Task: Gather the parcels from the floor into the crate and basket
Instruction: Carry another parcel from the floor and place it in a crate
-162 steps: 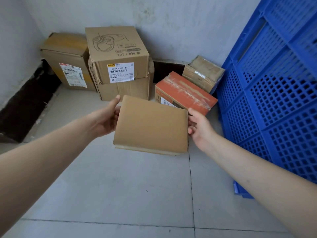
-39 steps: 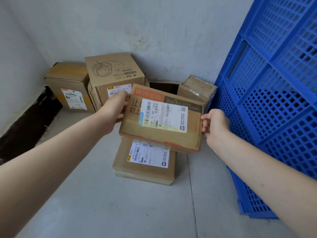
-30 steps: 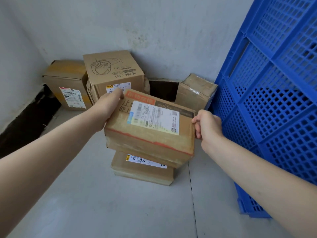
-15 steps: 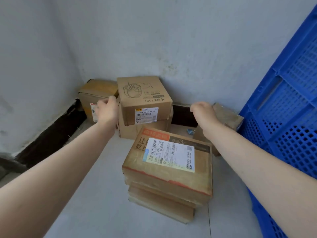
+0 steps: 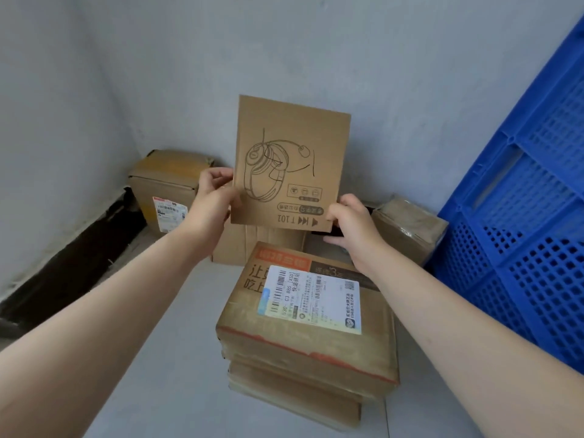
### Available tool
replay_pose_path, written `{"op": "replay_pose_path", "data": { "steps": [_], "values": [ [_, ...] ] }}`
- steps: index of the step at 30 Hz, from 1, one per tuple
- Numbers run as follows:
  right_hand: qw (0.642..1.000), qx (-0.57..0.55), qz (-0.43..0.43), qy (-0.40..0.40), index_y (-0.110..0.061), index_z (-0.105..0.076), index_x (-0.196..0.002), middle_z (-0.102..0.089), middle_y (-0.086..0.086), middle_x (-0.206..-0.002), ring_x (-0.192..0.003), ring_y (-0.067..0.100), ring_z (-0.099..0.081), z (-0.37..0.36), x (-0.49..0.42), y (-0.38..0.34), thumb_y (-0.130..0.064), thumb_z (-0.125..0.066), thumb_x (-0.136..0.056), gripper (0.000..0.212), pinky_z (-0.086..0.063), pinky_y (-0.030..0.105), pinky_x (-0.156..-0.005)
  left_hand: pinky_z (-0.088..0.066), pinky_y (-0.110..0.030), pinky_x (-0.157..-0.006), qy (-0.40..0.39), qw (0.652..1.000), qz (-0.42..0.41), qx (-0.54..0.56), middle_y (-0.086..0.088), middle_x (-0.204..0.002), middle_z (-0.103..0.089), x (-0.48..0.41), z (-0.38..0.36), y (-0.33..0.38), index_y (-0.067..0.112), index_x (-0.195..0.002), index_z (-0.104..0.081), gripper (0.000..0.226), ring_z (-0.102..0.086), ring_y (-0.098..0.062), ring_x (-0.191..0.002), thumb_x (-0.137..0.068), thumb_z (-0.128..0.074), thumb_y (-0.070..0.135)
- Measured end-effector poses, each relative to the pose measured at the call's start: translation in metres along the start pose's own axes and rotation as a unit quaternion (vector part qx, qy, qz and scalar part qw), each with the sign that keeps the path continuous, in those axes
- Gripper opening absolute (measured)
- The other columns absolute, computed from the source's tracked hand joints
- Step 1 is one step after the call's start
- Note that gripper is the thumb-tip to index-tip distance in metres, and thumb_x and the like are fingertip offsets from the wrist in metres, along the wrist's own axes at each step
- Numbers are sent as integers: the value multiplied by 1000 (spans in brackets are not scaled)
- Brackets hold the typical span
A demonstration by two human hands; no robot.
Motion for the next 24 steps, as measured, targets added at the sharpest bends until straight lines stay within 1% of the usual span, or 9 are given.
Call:
{"op": "replay_pose_path", "data": {
  "steps": [3, 5, 8, 12, 13, 16, 18, 21, 24],
  "values": [
    [998, -47, 37, 24, -19, -46, -84, -65, 6, -110, -108, 23, -60, 17, 11, -8, -13, -45, -83, 6, -48, 54, -100, -36, -28, -70, -6, 998, -11, 67, 2, -93, -59, 2, -16, 14, 19, -92, -48, 32, -50, -13, -82, -81, -30, -5],
    [995, -50, 72, 38, -22, -50, -87, -66, 1, -107, -107, 19, -60, 28, 18, -13, -17, -46, -82, 9, -46, 54, -101, -43, -29, -77, -27, 998, -4, 54, 4, -99, -63, 5, -25, 19, 16, -98, -51, 19, -58, -11, -91, -87, -36, 15],
    [987, -55, 135, 64, -29, -58, -110, -68, -9, -107, -104, 11, -62, 41, 31, -28, -14, -46, -95, 24, -49, 48, -100, -53, -39, -88, -46, 999, 4, -21, 2, -110, -63, 12, -36, 26, 23, -127, -53, 49, -64, -17, -103, -89, -41, 52],
    [964, -109, 217, 110, -23, -54, -128, -67, -2, -117, -106, 14, -66, 62, 45, -60, -22, -57, -96, 33, -58, 36, -85, -55, -34, -82, -106, 985, -4, -138, -17, -105, -64, 25, -44, 52, 19, -146, -36, 85, -73, -15, -83, -86, -21, 78],
    [958, -119, 228, 126, -25, -52, -129, -66, -3, -116, -104, 11, -65, 67, 48, -67, -24, -60, -95, 35, -59, 34, -83, -55, -34, -80, -118, 982, -12, -148, -18, -103, -64, 30, -46, 59, 22, -150, -29, 86, -74, -15, -80, -86, -20, 79],
    [952, -126, 238, 147, -26, -52, -124, -65, -9, -109, -98, 6, -66, 71, 54, -80, -28, -64, -93, 34, -58, 30, -78, -55, -35, -83, -135, 977, -50, -159, -8, -93, -60, 47, -52, 76, 47, -149, -7, 68, -75, -21, -78, -90, -28, 73],
    [956, -118, 233, 135, -20, -56, -120, -68, -6, -109, -99, 10, -67, 68, 55, -81, -30, -64, -92, 31, -54, 29, -73, -56, -34, -84, -148, 970, -59, -182, -5, -93, -62, 55, -52, 79, 49, -148, -2, 68, -75, -20, -79, -92, -35, 67],
    [969, -93, 213, 85, -20, -58, -115, -69, -5, -112, -102, 12, -67, 54, 51, -73, -28, -63, -93, 24, -52, 29, -73, -59, -32, -77, -128, 982, -36, -133, -3, -100, -65, 54, -43, 76, 42, -147, -16, 65, -73, -19, -84, -92, -46, 60],
    [985, -57, 162, 30, -26, -57, -112, -67, -9, -113, -108, 11, -64, 32, 43, -54, -20, -61, -94, 19, -54, 35, -87, -58, -29, -74, -54, 992, -7, -110, -1, -109, -58, 42, -28, 68, 32, -134, -35, 48, -66, -15, -91, -93, -50, 52]
  ]
}}
Point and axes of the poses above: each hand's wrist, its own x-axis away from the middle knuckle, its own z-axis out of the back of the hand, y = z × x, the point moved 2 cm from there along -x, towards the middle knuckle
